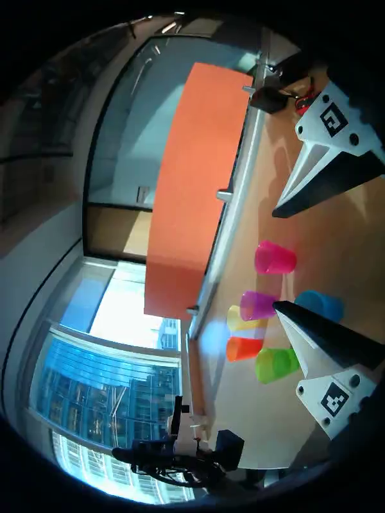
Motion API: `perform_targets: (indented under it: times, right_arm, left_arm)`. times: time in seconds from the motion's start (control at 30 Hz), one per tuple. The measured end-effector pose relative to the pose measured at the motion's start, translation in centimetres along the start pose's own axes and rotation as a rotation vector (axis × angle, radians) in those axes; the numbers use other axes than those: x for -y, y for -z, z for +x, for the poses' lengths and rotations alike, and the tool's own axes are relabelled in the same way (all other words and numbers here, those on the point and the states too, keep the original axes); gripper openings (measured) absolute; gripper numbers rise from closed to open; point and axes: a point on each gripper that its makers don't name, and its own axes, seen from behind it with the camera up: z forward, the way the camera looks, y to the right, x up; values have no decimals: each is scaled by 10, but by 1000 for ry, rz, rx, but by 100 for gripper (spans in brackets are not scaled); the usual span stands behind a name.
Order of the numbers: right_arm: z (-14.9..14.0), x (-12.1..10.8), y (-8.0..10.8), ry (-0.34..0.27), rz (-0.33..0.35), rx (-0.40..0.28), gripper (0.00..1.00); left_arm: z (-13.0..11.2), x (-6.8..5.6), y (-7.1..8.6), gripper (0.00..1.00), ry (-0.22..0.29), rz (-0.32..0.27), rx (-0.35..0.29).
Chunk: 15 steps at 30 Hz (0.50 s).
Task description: Pour water
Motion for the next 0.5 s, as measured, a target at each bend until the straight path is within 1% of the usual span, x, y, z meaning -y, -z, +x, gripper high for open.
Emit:
perform_targets:
  times: [0.1,0.3,0.5]
  right_arm:
    - [5,-3,1,-1,-37,-23,100]
    - [19,-12,5,-4,-123,-83,100]
    - [32,-21,8,-35,-197,-138,100]
  left_arm:
    - [3,2,1,97,-5,28,-17]
    - [14,11,5,97,-15,103,-60]
    - [21,21,9,97,-36,186,-97]
